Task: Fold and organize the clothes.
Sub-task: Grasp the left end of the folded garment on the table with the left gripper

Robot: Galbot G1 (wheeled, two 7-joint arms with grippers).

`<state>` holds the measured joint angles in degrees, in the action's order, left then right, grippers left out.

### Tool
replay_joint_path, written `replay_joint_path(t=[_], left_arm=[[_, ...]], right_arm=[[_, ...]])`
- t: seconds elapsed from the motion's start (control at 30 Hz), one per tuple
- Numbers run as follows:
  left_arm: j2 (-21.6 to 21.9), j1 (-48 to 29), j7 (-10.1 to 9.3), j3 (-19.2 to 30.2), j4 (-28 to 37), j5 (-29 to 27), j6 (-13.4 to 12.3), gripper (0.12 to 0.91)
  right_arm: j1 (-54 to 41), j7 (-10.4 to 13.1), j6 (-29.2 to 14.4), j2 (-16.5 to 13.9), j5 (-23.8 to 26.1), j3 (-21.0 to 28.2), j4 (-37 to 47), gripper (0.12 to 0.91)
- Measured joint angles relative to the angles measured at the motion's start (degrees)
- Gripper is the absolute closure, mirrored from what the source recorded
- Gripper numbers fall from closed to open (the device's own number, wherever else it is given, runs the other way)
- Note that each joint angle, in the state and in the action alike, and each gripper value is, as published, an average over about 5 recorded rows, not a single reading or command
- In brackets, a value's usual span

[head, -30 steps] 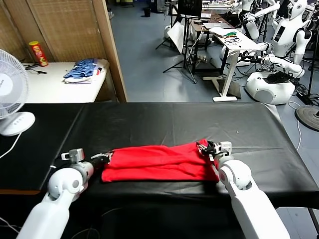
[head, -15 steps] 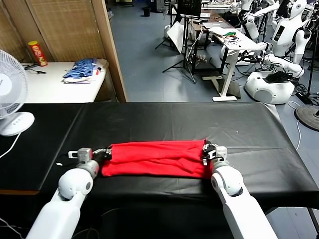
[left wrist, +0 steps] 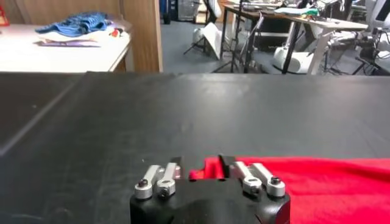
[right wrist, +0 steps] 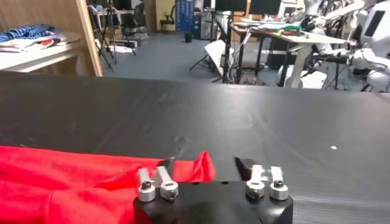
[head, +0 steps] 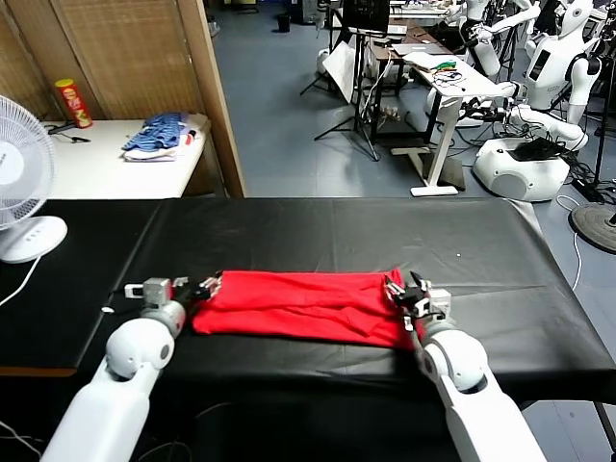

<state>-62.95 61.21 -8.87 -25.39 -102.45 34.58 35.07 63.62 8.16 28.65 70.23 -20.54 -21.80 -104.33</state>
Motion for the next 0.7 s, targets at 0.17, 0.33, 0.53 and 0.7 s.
replay_joint_path(t=[0.17, 0.33, 0.53, 0.7], left_arm=[[0.06, 2.47, -0.83, -1.46, -2.22, 4.67, 1.18, 0.234], [-0.81, 5.17, -0.93, -2.36, -3.31, 5.73, 1.21, 0.232], [-1.70, 7.10, -0.89, -2.68, -3.82, 5.69, 1.24, 0.249], [-2.52, 7.72, -0.75, -2.87, -4.09, 6.22, 1.77, 0.437]], right_arm=[[1.97, 0.09, 0.12, -0.26, -0.25, -0.71, -2.79, 0.227], [2.80, 0.18, 0.30, -0.17, -0.29, -0.75, -4.64, 0.227], [3.00, 0.21, 0.41, -0.19, -0.29, -0.73, -6.09, 0.227], [3.02, 0.22, 0.41, -0.24, -0.28, -0.93, -6.62, 0.227]])
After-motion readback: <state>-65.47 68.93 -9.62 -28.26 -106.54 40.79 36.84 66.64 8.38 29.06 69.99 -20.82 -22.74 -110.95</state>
